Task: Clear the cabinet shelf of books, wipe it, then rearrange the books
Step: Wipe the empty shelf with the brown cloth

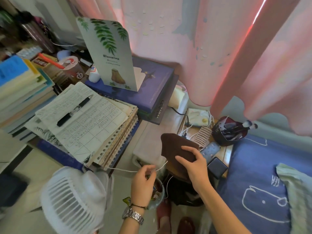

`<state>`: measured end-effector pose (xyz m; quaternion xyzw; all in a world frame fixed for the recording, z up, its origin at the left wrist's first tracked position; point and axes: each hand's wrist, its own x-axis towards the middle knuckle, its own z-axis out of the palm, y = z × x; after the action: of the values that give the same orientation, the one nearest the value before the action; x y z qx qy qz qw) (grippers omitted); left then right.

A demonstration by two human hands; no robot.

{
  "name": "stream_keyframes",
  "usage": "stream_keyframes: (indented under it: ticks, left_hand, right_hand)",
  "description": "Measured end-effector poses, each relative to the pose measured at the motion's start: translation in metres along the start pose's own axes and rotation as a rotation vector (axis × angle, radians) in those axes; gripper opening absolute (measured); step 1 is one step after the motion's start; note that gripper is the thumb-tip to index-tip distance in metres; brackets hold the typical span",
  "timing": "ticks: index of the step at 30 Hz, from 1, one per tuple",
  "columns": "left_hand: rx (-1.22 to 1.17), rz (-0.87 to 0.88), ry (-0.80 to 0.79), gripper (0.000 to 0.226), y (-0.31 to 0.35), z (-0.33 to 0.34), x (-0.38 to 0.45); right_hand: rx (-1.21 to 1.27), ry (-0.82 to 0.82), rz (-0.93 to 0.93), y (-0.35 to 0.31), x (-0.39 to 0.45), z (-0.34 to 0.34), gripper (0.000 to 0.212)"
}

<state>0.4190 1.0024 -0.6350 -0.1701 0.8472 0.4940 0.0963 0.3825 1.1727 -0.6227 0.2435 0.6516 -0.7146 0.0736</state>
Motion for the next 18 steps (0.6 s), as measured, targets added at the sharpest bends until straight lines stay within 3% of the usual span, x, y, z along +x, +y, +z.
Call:
stream_keyframes:
  ticks: [10,18]
  left_hand:
    - [0.045,0.142,-0.022,0.018,0.020,-0.004,-0.077]
    - [-0.015,0.201,-0.018,0.021,0.029,-0.037,-0.101]
  right_hand:
    - [0.079,-0.055,-0.083,-0.016,-0.106,-0.075,0.041]
    - [0.152,-0.077,-0.099,-0.020,-0.156,-0.061,0.045]
